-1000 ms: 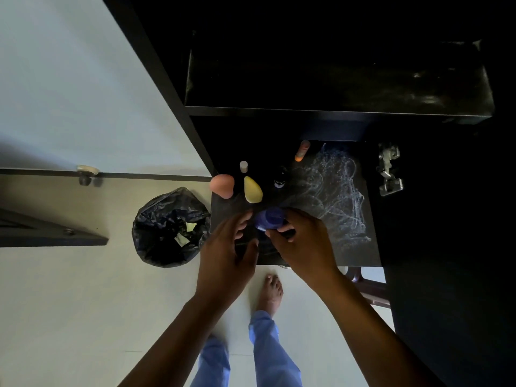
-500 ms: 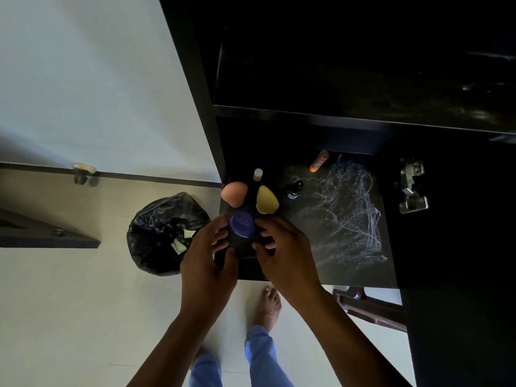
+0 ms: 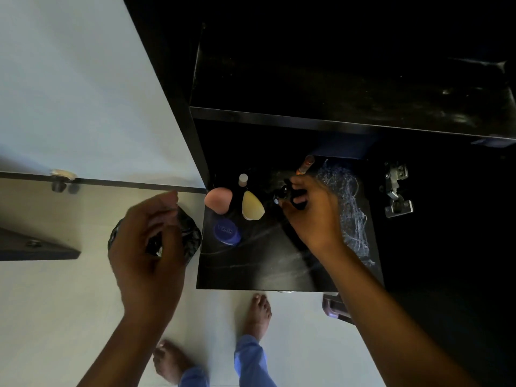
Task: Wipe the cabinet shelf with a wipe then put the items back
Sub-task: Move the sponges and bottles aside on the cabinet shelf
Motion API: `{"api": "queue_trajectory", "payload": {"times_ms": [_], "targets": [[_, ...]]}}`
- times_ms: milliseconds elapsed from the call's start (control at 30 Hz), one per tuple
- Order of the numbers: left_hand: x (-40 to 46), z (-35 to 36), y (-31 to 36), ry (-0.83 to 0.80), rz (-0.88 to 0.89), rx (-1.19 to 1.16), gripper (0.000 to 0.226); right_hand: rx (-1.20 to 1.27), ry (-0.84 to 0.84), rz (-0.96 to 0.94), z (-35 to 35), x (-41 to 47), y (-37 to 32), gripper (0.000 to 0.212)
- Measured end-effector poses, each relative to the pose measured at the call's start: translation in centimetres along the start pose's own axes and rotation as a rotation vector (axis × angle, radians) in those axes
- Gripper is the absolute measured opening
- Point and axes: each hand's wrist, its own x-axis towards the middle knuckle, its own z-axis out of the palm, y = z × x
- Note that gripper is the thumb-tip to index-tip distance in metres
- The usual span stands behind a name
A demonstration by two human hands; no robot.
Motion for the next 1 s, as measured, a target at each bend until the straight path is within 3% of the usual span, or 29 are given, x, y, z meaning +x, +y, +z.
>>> {"api": "queue_trajectory", "payload": {"times_ms": [133, 300, 500, 567, 700, 900, 1000], "targets": [[1.7, 0.1, 5.9, -0.07, 0.335, 0.12, 0.022, -0.037, -0.036, -0.088, 0.8, 0.6, -0.1, 0.029], [2.5, 3.4, 13.0, -0.41, 0.543, 0.258, 0.025, -0.076, -0.024, -0.045, 0.3, -0.2, -0.5, 0.014], [3.1, 11.7, 15.3, -0.601, 0.446, 0.697, 0.015, -0.099, 0.128, 0.008, -2.1, -1.7, -0.1, 0.032], [3.0, 14.1, 15.1, -0.677, 0.398, 0.774, 0.013, -0.087, 0.123, 0.089, -2.8, -2.1, 0.7, 0.021], [3.0, 17.5, 13.6, -0.757, 0.399, 0.917, 0.022, -0.016, 0.119, 0.129, -3.6, -2.5, 2.4, 0.004], [5.1, 21.8, 9.3, -0.801, 0.354, 1.043, 0.052, -0.031, 0.137, 0.161, -3.6, -2.0, 4.0, 0.025], [5.5, 23.3, 7.5, -0.814, 0.337, 1.094, 0.05, -0.037, 0.154, 0.173, -3.6, -1.9, 4.1, 0.028]]}}
